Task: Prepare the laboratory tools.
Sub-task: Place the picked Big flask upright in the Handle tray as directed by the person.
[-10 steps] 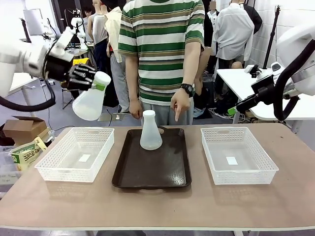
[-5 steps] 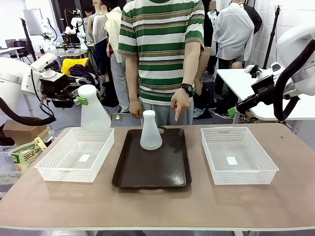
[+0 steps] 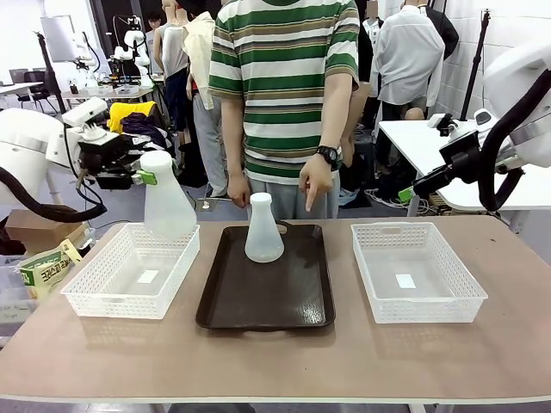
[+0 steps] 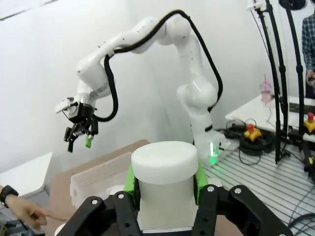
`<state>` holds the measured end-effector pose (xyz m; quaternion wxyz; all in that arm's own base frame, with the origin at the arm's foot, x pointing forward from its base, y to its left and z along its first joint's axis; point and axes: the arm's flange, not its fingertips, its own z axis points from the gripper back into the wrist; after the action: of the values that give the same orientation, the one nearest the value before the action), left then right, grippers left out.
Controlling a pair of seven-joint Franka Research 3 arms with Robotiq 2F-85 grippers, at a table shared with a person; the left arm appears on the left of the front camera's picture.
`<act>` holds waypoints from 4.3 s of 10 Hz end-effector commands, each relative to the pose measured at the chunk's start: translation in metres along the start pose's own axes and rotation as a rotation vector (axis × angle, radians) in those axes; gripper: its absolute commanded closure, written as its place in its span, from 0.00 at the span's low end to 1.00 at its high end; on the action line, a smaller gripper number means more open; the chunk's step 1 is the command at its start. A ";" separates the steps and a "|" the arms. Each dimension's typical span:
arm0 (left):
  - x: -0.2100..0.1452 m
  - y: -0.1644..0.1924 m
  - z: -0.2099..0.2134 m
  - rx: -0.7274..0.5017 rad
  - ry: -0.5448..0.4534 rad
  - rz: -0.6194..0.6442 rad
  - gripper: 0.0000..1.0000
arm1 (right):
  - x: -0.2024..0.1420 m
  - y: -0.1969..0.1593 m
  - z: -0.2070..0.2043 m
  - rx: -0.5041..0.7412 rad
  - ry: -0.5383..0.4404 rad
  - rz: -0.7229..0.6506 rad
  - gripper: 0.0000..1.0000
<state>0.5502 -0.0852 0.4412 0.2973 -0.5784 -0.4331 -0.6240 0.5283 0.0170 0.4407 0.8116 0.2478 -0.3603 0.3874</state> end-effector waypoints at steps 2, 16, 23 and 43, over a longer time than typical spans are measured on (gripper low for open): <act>-0.050 0.028 -0.063 0.040 -0.144 -0.053 1.00 | 0.000 0.000 -0.001 -0.011 0.003 0.000 0.00; -0.167 0.033 -0.123 0.116 -0.115 0.131 1.00 | 0.000 0.000 -0.001 -0.011 0.003 0.000 0.00; -0.172 0.032 -0.129 0.137 -0.023 0.166 1.00 | 0.000 0.000 -0.001 -0.011 0.003 0.000 0.00; -0.166 0.030 -0.124 0.098 0.072 0.253 0.00 | 0.000 0.000 -0.001 -0.011 0.003 0.000 0.00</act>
<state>0.5446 -0.2289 0.2906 0.4237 -0.5823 -0.3775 -0.5821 0.5283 0.0170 0.4407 0.8116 0.2478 -0.3602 0.3874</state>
